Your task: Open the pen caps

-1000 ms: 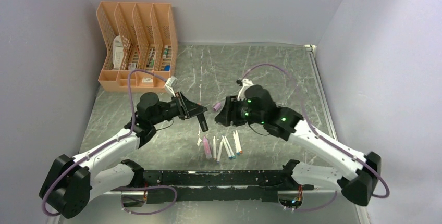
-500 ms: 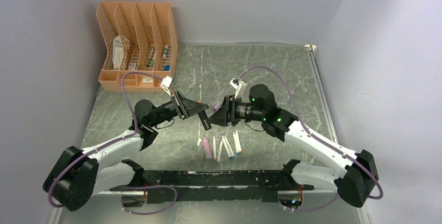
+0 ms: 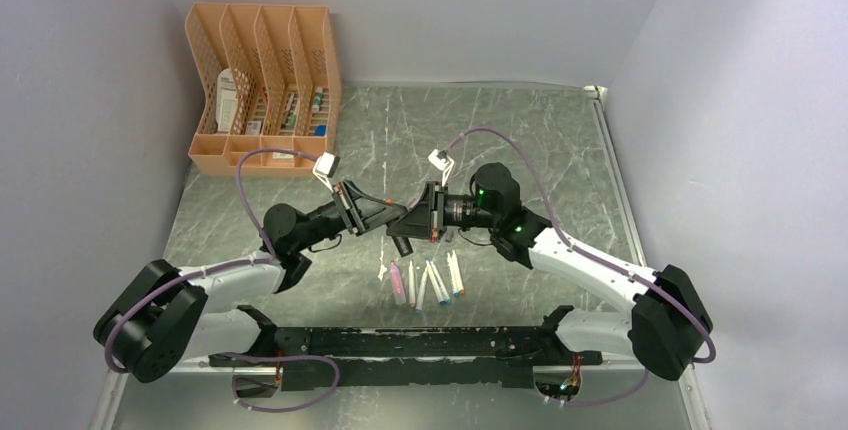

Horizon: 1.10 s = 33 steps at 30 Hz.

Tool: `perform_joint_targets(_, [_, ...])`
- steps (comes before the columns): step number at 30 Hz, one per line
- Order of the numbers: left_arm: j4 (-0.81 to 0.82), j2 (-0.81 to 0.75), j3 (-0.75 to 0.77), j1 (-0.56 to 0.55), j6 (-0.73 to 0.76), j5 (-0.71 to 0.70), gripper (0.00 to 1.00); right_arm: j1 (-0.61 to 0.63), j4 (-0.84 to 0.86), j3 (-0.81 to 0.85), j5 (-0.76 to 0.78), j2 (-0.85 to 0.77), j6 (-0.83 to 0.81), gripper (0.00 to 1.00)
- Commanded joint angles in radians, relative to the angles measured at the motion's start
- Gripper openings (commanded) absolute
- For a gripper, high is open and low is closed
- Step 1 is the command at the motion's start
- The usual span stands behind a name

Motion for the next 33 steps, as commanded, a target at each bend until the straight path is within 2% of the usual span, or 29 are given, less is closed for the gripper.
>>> perform_joint_targets(1, [0.183,0.009,-0.009,-0.024,-0.029,-0.023,0.16,-0.003,0.092,-0.025,-0.03,0.004,0.03,0.0])
perform_joint_targets(3, [0.156,-0.005,-0.002,-0.024,-0.016,-0.019,0.37,-0.003,0.072,-0.041,-0.025,-0.032,0.023,0.0])
perform_joint_targets(6, [0.065,-0.057,0.005,-0.023,0.026,-0.04,0.62,-0.003,-0.001,-0.056,-0.008,-0.102,-0.012,0.0])
perform_joint_targets(9, [-0.058,-0.117,0.021,-0.022,0.081,-0.08,0.7,-0.002,-0.047,-0.08,-0.003,-0.161,-0.023,0.0])
perform_joint_targets(14, [-0.157,-0.144,0.056,-0.02,0.11,-0.086,0.69,-0.003,-0.084,-0.094,0.013,-0.224,-0.033,0.0])
perform_joint_targets(21, [-0.045,-0.063,0.056,-0.023,0.056,-0.051,0.62,-0.004,-0.062,-0.065,0.006,-0.178,-0.043,0.0])
perform_joint_targets(27, [-0.037,-0.043,0.051,-0.038,0.056,-0.058,0.59,-0.004,-0.045,-0.021,0.008,-0.117,-0.06,0.0])
perform_joint_targets(30, [-0.045,-0.044,0.048,-0.04,0.058,-0.065,0.55,-0.003,-0.029,-0.01,0.011,-0.094,-0.059,0.0])
perform_joint_targets(33, [-0.051,-0.042,0.05,-0.04,0.059,-0.063,0.45,-0.005,-0.026,-0.008,0.018,-0.086,-0.063,0.0])
